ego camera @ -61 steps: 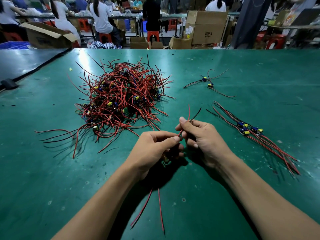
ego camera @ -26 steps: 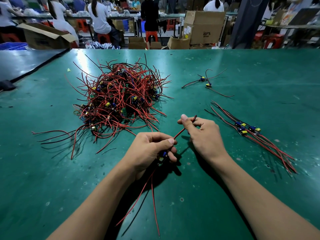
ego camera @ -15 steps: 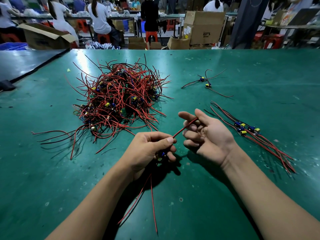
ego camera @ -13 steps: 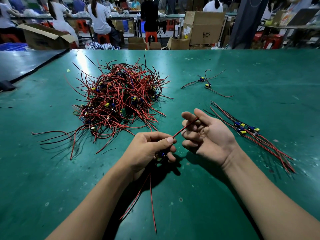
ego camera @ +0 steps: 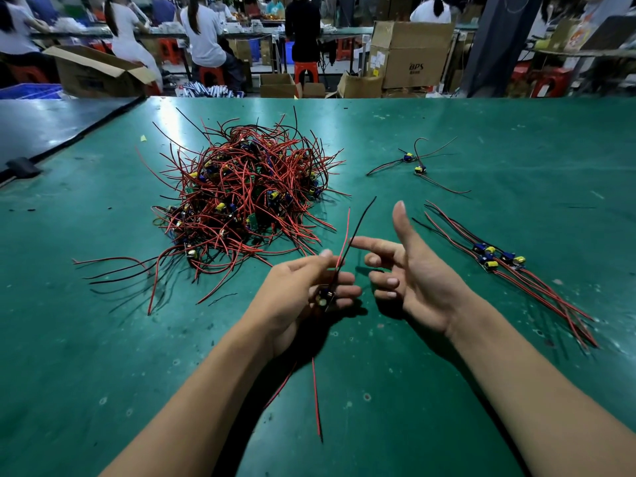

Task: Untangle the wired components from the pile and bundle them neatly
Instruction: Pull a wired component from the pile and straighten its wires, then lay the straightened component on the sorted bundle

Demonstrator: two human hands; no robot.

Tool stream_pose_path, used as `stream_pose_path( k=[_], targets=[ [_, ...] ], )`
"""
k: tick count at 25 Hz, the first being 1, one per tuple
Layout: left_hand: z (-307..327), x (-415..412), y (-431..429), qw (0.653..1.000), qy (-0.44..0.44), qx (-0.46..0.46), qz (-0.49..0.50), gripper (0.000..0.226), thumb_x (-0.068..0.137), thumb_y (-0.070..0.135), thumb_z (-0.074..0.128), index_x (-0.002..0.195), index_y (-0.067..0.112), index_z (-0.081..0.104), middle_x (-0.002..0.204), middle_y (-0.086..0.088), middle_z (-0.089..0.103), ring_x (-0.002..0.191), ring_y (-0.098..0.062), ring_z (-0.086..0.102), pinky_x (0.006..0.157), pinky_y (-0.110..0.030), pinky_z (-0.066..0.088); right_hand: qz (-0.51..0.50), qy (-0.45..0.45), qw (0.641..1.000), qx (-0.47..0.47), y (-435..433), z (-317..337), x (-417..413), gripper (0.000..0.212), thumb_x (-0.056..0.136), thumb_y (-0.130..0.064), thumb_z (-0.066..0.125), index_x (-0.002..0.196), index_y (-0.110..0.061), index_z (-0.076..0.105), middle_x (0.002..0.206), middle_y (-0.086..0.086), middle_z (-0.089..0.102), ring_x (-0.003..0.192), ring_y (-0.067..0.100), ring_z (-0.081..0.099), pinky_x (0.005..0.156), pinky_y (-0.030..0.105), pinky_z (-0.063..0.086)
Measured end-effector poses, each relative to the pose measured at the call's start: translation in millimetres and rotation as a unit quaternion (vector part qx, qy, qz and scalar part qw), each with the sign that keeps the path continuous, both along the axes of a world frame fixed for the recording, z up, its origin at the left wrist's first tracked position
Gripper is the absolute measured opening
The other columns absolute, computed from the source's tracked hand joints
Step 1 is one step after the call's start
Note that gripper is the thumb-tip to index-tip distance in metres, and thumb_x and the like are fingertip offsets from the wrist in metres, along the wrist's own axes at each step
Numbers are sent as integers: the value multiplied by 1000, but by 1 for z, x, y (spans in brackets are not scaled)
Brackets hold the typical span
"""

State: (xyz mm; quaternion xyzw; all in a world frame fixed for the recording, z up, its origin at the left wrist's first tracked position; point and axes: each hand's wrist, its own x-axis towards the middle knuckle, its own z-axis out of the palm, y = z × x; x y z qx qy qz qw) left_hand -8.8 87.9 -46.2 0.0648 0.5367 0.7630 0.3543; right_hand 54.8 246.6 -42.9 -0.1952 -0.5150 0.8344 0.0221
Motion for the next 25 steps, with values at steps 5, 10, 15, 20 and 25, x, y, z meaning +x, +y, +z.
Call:
stream_pose_path(
  k=[5, 10, 15, 20, 25],
  targets=[
    [-1, -13, 0, 998, -55, 17, -3, 61, 100, 52, 32, 126, 0, 52, 105, -17, 71, 90, -24, 69, 74, -31, 58, -61, 19, 986, 156, -29, -4, 3, 42, 74, -47, 80, 95, -16, 60, 69, -5, 53, 46, 8, 42, 41, 21, 34],
    [-1, -9, -2, 995, -74, 56, -23, 66, 99, 58, 27, 125, 2, 51, 101, -11, 74, 69, -15, 70, 64, -27, 59, -86, 29, 860, 503, -53, -14, 3, 27, 74, -27, 85, 89, -21, 64, 83, -4, 69, 69, 10, 63, 66, 21, 50],
    [-3, -6, 1, 998, -45, 36, -15, 72, 97, 58, 28, 136, 1, 48, 129, -17, 60, 111, -20, 63, 98, -32, 49, -119, 39, 806, 579, -36, -14, 4, 22, 75, -9, 73, 83, -27, 65, 86, -5, 67, 71, 6, 61, 67, 6, 41],
    [-6, -8, 1, 999, -24, 18, -13, 66, 99, 54, 30, 124, 0, 57, 125, -17, 64, 116, -26, 62, 98, -35, 49, -169, -58, 755, 631, 17, -7, 9, 25, 78, -13, 66, 98, -30, 65, 101, -2, 67, 85, 21, 62, 84, 34, 51],
    [-8, -9, -1, 999, -12, 14, -27, 65, 100, 52, 29, 118, -1, 61, 117, -18, 69, 112, -28, 65, 99, -38, 48, -189, -217, 640, 712, 50, -20, 18, 35, 86, -38, 66, 120, -28, 64, 129, 5, 55, 126, 29, 40, 106, 44, 29]
  ],
)
